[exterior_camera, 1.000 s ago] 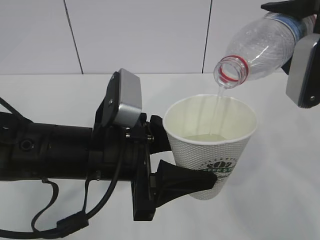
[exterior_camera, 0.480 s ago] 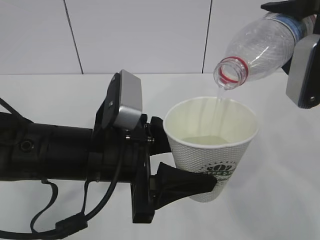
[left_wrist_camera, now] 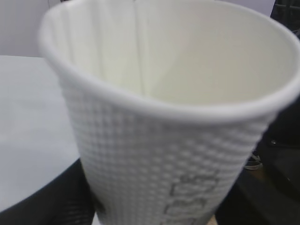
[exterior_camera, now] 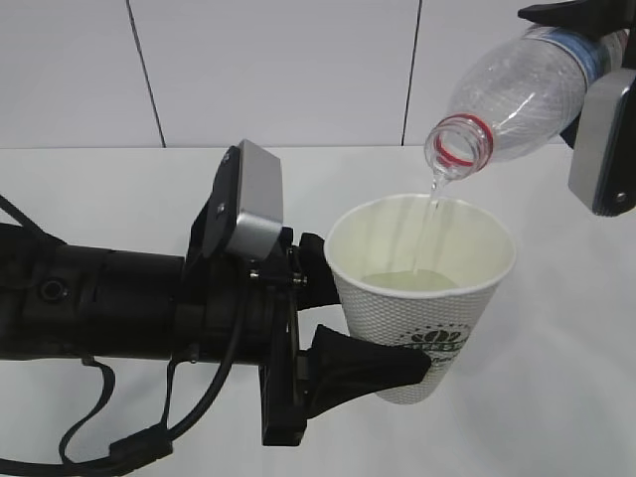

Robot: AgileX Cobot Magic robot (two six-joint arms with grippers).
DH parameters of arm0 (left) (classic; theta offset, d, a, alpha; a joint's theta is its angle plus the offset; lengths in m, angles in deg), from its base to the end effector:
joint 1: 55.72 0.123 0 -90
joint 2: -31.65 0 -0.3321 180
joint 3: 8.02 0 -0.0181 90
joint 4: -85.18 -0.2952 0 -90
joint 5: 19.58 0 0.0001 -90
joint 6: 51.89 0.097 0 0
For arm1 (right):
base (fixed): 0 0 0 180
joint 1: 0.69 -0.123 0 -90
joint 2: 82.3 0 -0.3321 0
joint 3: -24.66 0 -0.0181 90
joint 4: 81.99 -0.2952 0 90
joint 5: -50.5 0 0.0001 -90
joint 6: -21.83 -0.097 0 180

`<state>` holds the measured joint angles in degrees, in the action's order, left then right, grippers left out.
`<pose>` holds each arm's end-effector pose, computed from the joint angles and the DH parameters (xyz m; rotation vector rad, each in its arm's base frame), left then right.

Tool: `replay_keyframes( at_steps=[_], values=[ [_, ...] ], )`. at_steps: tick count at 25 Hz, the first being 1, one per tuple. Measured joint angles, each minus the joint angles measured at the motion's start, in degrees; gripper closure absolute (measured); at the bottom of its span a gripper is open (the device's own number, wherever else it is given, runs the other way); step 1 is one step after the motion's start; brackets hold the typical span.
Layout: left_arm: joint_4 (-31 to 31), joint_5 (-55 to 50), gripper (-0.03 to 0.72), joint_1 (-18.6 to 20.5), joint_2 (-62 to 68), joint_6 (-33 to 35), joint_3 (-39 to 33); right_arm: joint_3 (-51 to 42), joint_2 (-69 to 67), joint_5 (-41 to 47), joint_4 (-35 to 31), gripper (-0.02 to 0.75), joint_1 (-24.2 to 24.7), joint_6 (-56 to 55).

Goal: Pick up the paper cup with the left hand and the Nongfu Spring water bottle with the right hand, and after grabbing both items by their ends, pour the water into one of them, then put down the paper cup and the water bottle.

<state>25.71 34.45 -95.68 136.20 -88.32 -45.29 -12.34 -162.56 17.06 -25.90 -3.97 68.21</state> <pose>0.2224 -0.2745 0.2034 1.2602 1.4508 -1.0898 0.2971 0.0614 0.3206 -1.5519 0.8084 -0.8268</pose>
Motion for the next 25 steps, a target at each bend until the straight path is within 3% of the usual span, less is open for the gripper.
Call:
replay_keyframes(
  at_steps=[25],
  values=[
    [-0.13,0.0,0.185,0.0,0.0,0.0,0.0,0.0,0.0,0.0,0.0,0.259,0.0,0.04]
  ],
)
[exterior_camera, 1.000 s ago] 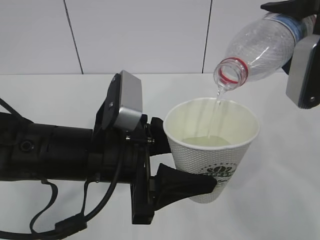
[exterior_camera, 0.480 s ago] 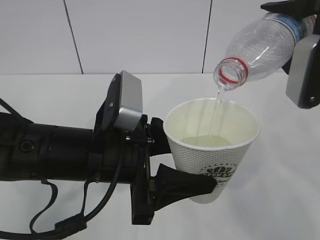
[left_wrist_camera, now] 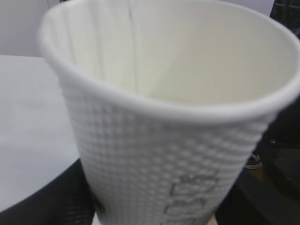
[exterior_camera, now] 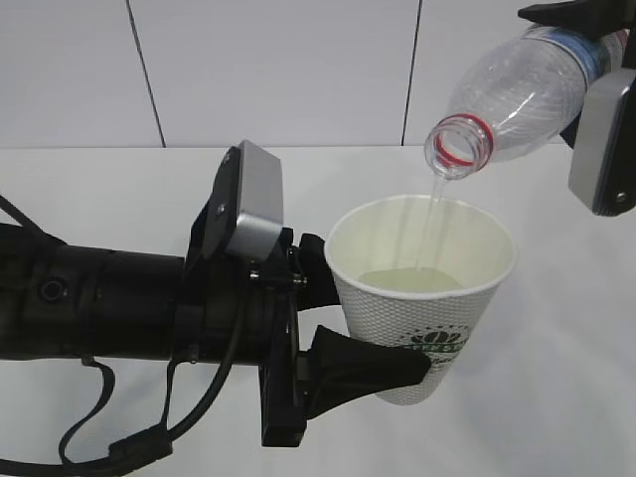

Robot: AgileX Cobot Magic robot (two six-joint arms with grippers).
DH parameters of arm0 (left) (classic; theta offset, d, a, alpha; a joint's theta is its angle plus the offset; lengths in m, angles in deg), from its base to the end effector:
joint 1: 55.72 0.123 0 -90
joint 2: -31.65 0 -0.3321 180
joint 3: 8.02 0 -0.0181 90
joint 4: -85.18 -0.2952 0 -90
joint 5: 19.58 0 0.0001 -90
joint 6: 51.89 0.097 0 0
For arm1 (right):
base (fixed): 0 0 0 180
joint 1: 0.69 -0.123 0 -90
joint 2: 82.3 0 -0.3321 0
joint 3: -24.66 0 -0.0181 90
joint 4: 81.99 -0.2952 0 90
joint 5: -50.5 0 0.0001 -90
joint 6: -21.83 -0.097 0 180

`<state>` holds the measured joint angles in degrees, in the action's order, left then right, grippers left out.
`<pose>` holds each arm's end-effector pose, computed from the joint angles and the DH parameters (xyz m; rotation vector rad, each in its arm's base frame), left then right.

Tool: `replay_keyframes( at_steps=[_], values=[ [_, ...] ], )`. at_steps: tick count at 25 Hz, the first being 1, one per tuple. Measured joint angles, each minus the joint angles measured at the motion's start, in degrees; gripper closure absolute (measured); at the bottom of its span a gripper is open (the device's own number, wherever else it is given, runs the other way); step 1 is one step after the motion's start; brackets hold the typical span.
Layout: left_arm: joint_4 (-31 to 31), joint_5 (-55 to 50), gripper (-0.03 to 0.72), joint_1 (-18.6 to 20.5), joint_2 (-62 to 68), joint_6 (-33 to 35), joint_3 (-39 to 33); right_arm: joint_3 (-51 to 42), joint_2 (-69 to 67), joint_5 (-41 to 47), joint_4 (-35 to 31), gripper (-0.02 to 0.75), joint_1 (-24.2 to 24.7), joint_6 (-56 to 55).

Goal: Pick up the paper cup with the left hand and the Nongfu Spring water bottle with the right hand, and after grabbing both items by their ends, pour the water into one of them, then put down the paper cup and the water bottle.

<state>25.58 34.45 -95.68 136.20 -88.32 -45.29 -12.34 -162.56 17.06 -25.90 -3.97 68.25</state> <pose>0.2222 -0.2745 0.2033 1.2628 1.4500 -1.0896 0.2971 0.0614 0.3206 -1.5522 0.8079 -0.8273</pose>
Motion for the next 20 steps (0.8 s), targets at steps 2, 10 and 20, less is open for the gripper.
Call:
replay_keyframes(
  at_steps=[2,10,20],
  values=[
    [0.0,0.0,0.185,0.0,0.0,0.0,0.0,0.0,0.0,0.0,0.0,0.259,0.0,0.0],
    [0.0,0.0,0.185,0.0,0.0,0.0,0.0,0.0,0.0,0.0,0.0,0.26,0.0,0.22],
    [-0.04,0.0,0.185,0.0,0.0,0.0,0.0,0.0,0.0,-0.03,0.0,0.26,0.0,1.12]
  ],
)
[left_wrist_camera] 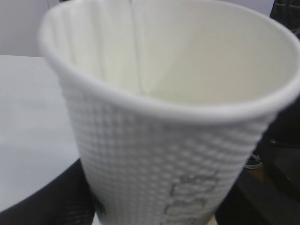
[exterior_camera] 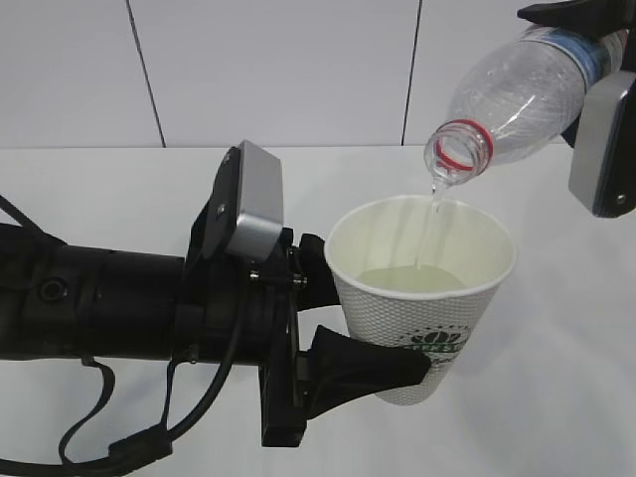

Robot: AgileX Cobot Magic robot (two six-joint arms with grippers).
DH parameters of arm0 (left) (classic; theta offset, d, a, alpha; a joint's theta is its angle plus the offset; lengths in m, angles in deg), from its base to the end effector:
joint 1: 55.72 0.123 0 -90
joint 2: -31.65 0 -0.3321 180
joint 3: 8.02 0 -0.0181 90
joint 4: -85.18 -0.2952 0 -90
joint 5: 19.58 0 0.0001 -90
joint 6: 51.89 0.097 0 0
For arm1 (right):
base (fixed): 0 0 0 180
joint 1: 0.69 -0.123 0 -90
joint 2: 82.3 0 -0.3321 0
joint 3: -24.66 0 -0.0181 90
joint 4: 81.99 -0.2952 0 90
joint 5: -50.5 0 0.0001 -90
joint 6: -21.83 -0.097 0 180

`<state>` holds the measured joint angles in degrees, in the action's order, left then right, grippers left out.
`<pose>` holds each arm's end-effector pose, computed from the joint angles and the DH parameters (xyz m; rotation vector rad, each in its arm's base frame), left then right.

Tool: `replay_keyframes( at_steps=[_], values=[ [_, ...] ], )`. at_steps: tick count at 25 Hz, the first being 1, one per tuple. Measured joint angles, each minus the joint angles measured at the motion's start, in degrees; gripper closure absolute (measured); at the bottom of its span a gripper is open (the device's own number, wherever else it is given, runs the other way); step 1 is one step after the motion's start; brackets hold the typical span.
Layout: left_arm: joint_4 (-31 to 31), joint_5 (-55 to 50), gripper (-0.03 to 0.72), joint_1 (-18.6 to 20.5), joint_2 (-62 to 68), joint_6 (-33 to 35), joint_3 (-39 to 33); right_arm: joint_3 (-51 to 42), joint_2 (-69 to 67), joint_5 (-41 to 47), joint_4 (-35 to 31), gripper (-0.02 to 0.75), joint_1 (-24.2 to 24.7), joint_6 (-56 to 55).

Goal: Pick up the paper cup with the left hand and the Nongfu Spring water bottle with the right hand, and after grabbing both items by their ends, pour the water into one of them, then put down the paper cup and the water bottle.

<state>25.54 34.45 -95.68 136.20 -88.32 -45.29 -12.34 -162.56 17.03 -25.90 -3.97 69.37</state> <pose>0.2222 -0.2745 0.2032 1.2636 1.4498 -1.0896 0.2971 0.0614 0.3206 -1.5621 0.7934 -0.8414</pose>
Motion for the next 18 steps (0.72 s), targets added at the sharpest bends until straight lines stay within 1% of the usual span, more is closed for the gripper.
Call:
replay_keyframes(
  at_steps=[18],
  values=[
    [-0.09,-0.11,0.185,0.0,0.0,0.0,0.0,0.12,0.0,-0.35,-0.1,0.26,0.0,0.79]
  ],
)
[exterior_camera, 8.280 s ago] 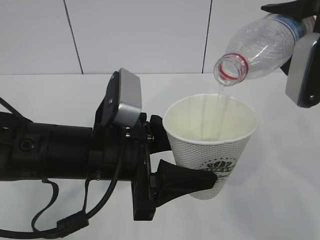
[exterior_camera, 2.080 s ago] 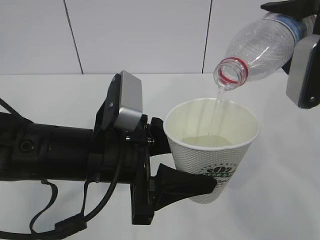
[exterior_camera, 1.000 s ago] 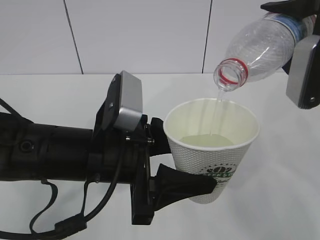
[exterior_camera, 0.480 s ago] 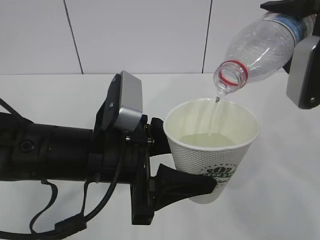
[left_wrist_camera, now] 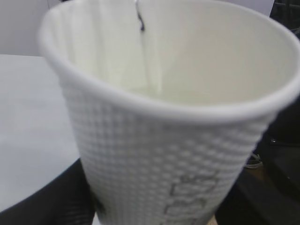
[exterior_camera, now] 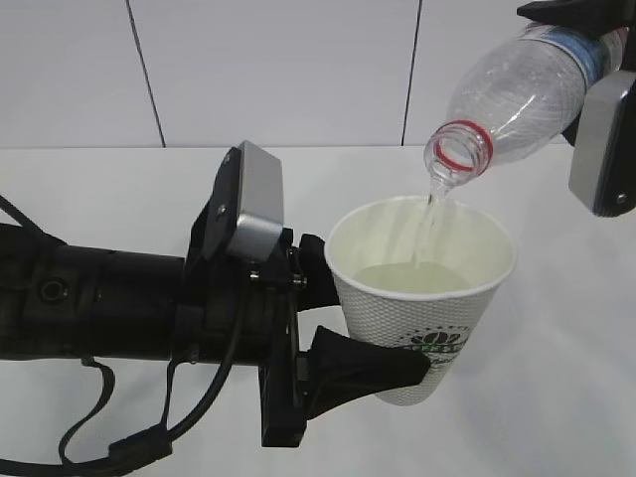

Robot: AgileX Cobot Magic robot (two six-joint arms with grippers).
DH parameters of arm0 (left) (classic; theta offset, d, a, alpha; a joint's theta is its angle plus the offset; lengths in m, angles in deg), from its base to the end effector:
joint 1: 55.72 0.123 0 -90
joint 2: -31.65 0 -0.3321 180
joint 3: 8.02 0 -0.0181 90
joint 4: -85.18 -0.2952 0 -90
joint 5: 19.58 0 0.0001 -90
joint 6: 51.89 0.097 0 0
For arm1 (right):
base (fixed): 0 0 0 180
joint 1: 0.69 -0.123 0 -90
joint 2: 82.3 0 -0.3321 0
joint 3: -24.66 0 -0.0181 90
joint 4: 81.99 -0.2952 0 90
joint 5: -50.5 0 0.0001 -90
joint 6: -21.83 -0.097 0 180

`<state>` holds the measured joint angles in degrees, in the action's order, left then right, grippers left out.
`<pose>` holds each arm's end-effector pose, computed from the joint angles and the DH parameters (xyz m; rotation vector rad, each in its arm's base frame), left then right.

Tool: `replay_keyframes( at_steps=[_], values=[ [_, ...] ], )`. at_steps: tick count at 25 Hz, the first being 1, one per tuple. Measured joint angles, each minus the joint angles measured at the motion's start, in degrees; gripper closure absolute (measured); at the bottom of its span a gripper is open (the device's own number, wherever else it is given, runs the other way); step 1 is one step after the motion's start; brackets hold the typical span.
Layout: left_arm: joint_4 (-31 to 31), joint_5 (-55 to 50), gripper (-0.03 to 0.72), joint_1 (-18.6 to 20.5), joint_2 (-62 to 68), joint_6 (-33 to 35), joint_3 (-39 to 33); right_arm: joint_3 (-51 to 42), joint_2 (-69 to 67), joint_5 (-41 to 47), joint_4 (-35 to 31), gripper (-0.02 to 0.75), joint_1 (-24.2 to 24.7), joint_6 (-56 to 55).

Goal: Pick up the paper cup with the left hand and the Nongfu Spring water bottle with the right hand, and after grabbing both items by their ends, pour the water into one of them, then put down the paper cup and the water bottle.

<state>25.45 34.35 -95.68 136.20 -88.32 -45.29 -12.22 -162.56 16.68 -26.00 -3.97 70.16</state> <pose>0.2222 -0.2744 0.2030 1.2657 1.4507 -1.0879 0.2972 0.0618 0.3218 -1.5637 0.7778 -0.8504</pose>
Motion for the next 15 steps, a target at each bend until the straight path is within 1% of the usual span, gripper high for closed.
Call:
replay_keyframes(
  at_steps=[15],
  values=[
    [0.0,-0.22,0.186,0.0,0.0,0.0,0.0,0.12,0.0,0.0,0.0,0.26,0.0,1.88]
  ],
)
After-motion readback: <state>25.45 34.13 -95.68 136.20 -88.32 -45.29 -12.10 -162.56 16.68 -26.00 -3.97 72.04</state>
